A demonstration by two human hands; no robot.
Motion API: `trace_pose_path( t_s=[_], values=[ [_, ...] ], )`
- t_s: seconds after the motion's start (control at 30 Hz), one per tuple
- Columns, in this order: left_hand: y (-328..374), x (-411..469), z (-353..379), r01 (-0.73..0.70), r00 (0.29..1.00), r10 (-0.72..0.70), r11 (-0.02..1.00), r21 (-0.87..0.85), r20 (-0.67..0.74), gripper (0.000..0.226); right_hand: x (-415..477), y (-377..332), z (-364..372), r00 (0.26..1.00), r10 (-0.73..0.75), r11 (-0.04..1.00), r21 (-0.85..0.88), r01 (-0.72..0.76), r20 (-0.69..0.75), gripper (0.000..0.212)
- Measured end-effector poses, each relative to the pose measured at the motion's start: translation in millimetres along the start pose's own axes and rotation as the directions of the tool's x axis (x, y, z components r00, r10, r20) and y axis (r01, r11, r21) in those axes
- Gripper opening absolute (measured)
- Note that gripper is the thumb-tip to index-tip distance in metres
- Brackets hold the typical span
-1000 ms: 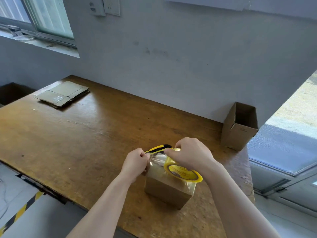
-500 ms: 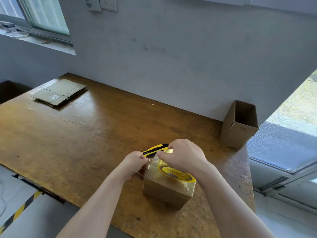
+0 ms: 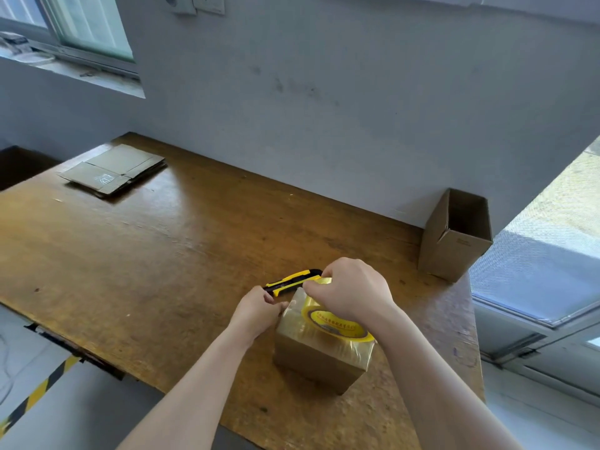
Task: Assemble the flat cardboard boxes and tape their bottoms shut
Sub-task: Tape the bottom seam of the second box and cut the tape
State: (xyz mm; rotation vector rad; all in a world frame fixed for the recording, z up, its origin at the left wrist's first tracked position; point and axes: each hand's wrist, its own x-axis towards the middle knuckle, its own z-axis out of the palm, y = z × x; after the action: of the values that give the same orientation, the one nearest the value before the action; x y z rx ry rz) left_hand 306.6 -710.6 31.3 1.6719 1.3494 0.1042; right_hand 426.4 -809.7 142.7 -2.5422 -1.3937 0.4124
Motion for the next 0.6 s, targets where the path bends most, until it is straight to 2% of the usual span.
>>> trace_pose_path(
  t_s=[0.1,0.2,0.27,0.33,0.4,0.47,0.53,0.6],
  values=[
    [2.1,-9.1,4.4,-0.181,0.956,0.157,0.981,-0.075,-0.248,0.014,0.1,0.2,0.7,1.0,0.005,1.0,0.005,-0.005,-0.007,0.045],
    [1.7,-23.5,16.7,-0.308,0.921,0.266,0.945,-0.113,-0.284,0.022,0.0,0.8,2.3,1.0,0.021,1.0,-0.01,-0.021,-0.014,0.039],
    [-1.3,-31.7,21.5,-0.341,0.919,0.313,0.936,-0.085,-0.241,0.03,0.6,1.0,3.1,0.999,0.031,0.999,-0.025,-0.032,-0.028,0.038],
    [-4.1,-33.6,23.3,-0.308,0.946,0.294,0.946,-0.101,-0.136,0.036,1.8,1.2,4.1,0.999,0.039,0.999,-0.017,-0.04,-0.035,0.039],
    [-6.1,-28.7,22.5,-0.148,0.986,0.157,0.978,-0.144,0.054,0.054,2.0,1.3,4.5,0.998,0.042,0.999,-0.001,-0.042,-0.037,0.041],
    [-1.5,-23.1,18.4,0.013,0.979,0.032,0.975,-0.22,0.202,0.071,1.1,2.4,4.9,0.998,0.039,0.999,0.011,-0.038,-0.043,0.041],
    [8.0,-18.7,15.9,-0.006,0.973,0.078,0.949,-0.315,0.216,0.064,-0.7,4.6,5.0,0.998,0.037,0.999,0.029,-0.036,-0.053,0.039],
    [18.5,-18.2,15.1,-0.1,0.962,0.191,0.911,-0.401,0.194,0.04,-3.0,6.0,5.0,0.997,0.031,0.999,0.042,-0.028,-0.066,0.04]
  ],
)
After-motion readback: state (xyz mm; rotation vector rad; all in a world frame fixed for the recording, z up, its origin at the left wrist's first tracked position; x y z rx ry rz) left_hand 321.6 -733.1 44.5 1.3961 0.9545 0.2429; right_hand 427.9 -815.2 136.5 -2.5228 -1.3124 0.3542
